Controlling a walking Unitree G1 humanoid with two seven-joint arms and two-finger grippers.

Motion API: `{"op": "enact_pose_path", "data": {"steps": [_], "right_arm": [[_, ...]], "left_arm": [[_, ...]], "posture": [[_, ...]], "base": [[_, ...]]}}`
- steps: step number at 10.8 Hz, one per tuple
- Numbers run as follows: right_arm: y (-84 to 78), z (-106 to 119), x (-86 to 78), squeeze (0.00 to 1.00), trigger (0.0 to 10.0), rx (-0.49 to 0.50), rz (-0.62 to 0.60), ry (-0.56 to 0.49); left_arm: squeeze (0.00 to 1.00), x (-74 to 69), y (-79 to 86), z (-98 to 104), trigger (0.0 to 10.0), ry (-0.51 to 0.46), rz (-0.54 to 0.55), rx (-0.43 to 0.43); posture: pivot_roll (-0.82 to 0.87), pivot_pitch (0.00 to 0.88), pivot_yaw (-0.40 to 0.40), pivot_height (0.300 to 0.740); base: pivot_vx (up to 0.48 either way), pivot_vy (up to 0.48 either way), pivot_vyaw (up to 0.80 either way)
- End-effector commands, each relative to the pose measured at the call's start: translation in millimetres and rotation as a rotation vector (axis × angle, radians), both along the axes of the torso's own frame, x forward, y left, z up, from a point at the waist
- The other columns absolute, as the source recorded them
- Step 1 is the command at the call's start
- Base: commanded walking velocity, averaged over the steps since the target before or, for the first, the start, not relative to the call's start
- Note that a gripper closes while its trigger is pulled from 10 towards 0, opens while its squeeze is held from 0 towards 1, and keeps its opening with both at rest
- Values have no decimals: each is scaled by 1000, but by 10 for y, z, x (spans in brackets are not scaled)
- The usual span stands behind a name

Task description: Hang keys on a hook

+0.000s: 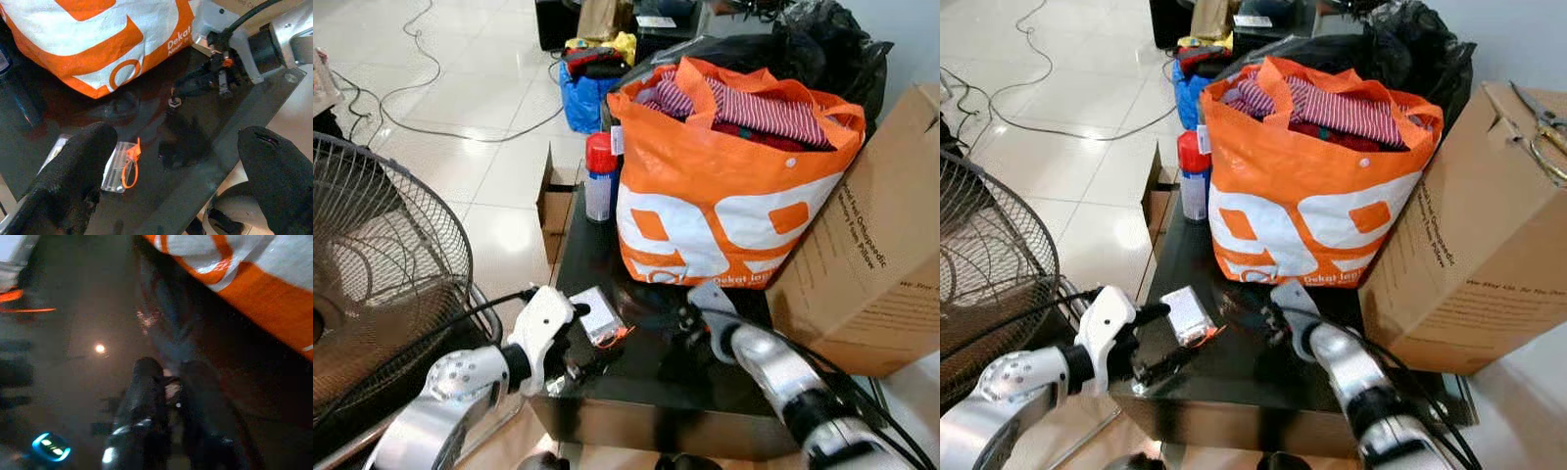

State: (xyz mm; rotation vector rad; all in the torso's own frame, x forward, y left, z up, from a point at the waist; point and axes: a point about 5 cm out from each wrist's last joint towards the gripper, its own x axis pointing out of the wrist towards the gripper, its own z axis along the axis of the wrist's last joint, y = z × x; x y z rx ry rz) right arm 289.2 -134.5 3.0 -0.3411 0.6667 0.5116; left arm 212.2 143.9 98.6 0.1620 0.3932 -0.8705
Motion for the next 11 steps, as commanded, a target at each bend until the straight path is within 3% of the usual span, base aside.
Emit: {"op": "enact_pose_path", "data": {"steps": [1, 6, 7, 8, 10, 11], "right_arm": [[-32, 0, 30, 1000, 10000, -27, -31, -10], [-49, -76, 47, 1000, 10000, -90, -66, 23], [-41, -107, 34, 59, 10000, -62, -92, 50], [-36, -126, 25, 0, 10000, -51, -102, 66], [-25, -150, 14, 0, 9765, -28, -128, 76], [-27, -157, 11, 0, 6980, -24, -139, 78]], "left_arm": [[1000, -3, -3, -27, 10000, 8, -4, 7], [1000, -16, -6, -33, 10000, 11, -1, 6], [1000, -24, 2, -37, 10000, 14, -2, 7], [1000, -29, 10, -40, 10000, 17, -2, 8], [1000, -39, 23, -40, 10000, 20, -2, 11], [1000, -44, 23, -39, 10000, 20, -3, 11]], "posture": [[44, 78, -63, 740], [48, 92, -67, 740], [50, 96, -65, 740], [52, 101, -64, 740], [56, 106, -63, 740], [57, 108, -63, 740]], "base": [[0, 0, 0], [0, 0, 0], [0, 0, 0], [0, 0, 0], [0, 0, 0], [0, 0, 0]]}}
